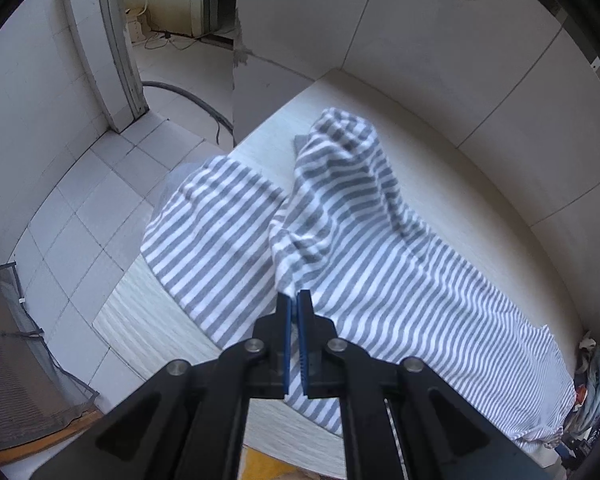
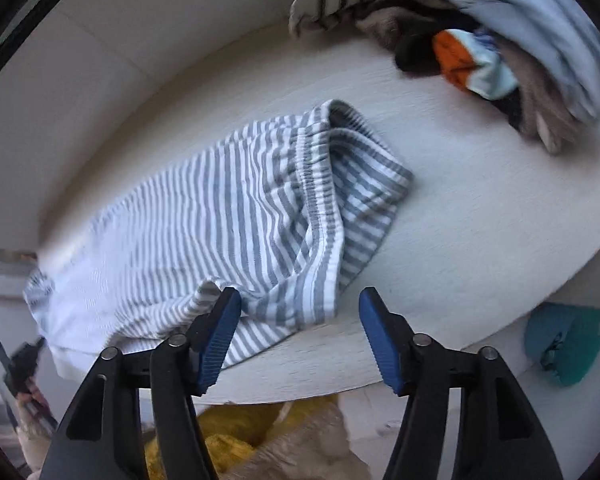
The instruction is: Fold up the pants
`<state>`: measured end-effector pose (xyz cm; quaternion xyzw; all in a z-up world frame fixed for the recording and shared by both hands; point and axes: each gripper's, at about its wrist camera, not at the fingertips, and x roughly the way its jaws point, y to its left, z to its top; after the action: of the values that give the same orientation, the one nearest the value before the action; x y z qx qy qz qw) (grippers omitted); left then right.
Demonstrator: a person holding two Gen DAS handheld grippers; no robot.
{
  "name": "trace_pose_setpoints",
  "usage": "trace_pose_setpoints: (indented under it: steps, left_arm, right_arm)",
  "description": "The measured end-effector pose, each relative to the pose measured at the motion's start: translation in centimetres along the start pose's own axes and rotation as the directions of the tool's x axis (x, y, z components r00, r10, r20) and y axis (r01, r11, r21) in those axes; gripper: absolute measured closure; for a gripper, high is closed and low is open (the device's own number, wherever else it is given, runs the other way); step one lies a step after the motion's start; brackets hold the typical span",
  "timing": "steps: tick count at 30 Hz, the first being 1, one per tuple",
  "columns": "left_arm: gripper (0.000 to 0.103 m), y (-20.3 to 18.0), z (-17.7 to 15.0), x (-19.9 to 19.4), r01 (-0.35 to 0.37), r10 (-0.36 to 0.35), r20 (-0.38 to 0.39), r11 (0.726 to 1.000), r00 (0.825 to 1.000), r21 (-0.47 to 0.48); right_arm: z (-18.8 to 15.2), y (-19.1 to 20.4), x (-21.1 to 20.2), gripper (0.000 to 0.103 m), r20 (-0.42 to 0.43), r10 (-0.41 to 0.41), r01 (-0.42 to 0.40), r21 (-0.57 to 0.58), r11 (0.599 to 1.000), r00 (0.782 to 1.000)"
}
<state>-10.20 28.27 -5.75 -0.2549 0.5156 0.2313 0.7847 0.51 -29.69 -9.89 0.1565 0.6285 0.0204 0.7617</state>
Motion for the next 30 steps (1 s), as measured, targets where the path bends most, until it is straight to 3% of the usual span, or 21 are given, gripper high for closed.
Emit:
trace_pose_setpoints:
  steps: [2, 5, 7, 9, 10, 13, 14, 16, 17, 19, 22, 24, 26, 30]
  left_arm:
    - [0.1, -0.4, 0.5, -0.6, 0.01, -0.01, 0.021, 1.0, 1.0, 0.007]
    - [0.1, -1.2, 1.5, -1.9, 0.033, -0.034, 0.056, 0.999, 0.998, 0.017]
    - [0.1, -1.6, 2.4, -3.1, 0.059, -0.06, 0.086, 0.998, 0.994, 0.013]
    - [0.1, -1.7, 3.2, -5.6, 0.103, -0.102, 0.143, 0.995, 0.985, 0.002]
    - [0.1, -1.7, 3.2, -6.5, 0.11, -0.109, 0.162, 0.994, 0.981, 0.002]
    - [0.1, -1.1, 2.4, -8.9, 0.111, -0.109, 0.21, 0.994, 0.972, 0.005]
    - [0.1, -0.8, 1.9, -9.0, 0.106, -0.104, 0.205, 0.994, 0.973, 0.004]
    - [0.1, -0.4, 1.1, -8.4, 0.081, -0.08, 0.191, 0.997, 0.978, 0.003]
    - [0.1, 0.1, 0.6, -7.7, 0.058, -0.055, 0.174, 0.998, 0.983, -0.014]
    - [0.1, 0.8, 0.2, -6.8, 0.078, -0.068, 0.141, 0.995, 0.988, -0.062]
    - [0.1, 1.3, -0.5, -5.8, 0.097, -0.088, 0.102, 0.991, 0.991, -0.093]
    - [0.1, 0.7, -1.0, -5.6, 0.084, -0.079, 0.088, 0.995, 0.993, -0.048]
    - [0.099, -0.3, -1.6, -5.5, 0.069, -0.068, 0.081, 0.998, 0.994, -0.006]
    - [0.094, -1.8, -2.4, -4.6, 0.095, -0.096, 0.052, 0.995, 0.994, 0.019]
  right_arm:
    - [1.2, 0.8, 0.3, 0.085, -0.037, -0.032, 0.031, -0.035, 0.999, 0.999]
    - [3.4, 2.4, -0.4, 0.093, -0.021, -0.078, 0.074, -0.121, 0.99, 0.997]
    - [5.3, 3.7, -2.1, 0.101, 0.034, -0.082, 0.087, -0.178, 0.98, 0.996]
    - [7.1, 5.4, -6.1, 0.101, 0.172, -0.082, 0.121, -0.226, 0.967, 0.982]
    - [7.9, 6.1, -9.2, 0.101, 0.263, -0.05, 0.118, -0.249, 0.961, 0.964]
    - [7.8, 6.4, -14.0, 0.101, 0.377, -0.018, 0.137, -0.292, 0.946, 0.926]
    - [7.7, 6.4, -14.1, 0.101, 0.372, -0.019, 0.142, -0.306, 0.941, 0.928]
    - [6.8, 5.7, -12.3, 0.101, 0.298, -0.028, 0.134, -0.34, 0.931, 0.954]
    - [6.2, 5.2, -10.5, 0.095, 0.235, -0.052, 0.133, -0.348, 0.928, 0.971]
    - [5.2, 4.2, -6.1, 0.085, 0.098, -0.124, 0.151, -0.354, 0.923, 0.987]
    - [3.3, 2.2, -1.1, 0.081, -0.047, -0.161, 0.14, -0.305, 0.942, 0.986]
    - [3.0, 1.0, 0.5, 0.063, -0.092, -0.139, 0.112, -0.252, 0.961, 0.986]
    - [2.8, 0.2, 1.4, 0.053, -0.13, -0.11, 0.081, -0.21, 0.974, 0.985]
    - [2.7, -0.7, 3.3, 0.053, -0.214, -0.084, 0.051, -0.154, 0.987, 0.973]
